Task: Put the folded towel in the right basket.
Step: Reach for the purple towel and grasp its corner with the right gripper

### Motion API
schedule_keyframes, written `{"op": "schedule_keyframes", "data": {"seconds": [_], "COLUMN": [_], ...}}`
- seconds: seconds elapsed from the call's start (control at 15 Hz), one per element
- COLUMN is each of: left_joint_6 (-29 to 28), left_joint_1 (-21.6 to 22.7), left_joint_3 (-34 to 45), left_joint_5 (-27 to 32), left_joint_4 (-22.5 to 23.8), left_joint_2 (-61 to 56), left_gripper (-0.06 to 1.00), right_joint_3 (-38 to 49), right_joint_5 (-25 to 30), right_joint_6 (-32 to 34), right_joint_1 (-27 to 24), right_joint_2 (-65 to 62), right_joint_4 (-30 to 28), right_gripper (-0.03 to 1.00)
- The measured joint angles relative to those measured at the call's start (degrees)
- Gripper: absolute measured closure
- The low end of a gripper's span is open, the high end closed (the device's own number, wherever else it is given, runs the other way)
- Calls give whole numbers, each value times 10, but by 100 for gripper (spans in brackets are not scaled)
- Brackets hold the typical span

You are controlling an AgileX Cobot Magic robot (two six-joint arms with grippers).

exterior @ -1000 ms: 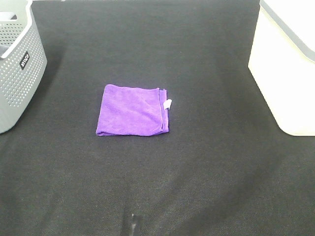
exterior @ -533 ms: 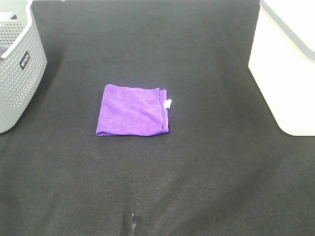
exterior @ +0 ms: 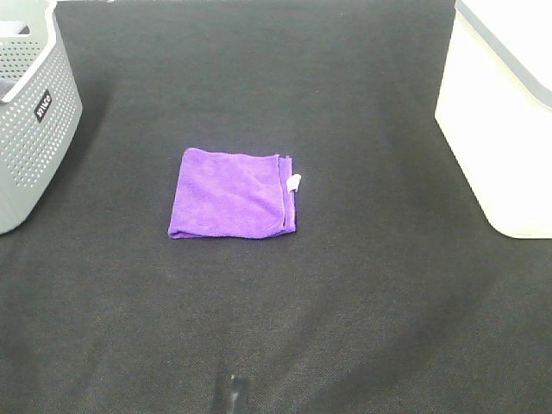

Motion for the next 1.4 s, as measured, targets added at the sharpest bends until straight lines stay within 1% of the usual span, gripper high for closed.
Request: {"op": "schedule_keyframes", "data": {"seconds": [1.4], "left_joint_6": [0], "left_joint_1": [0], "left_joint_3": [0], "left_joint_5": [0], "left_joint_4": [0], "left_joint_2": [0], "left_gripper": [-4], "right_joint_3": [0], "right_joint_5": [0], "right_joint_6": [0], "right_joint_1": [0], "right_joint_2": [0], "right_joint_4": [-1], "right_gripper": [1]}}
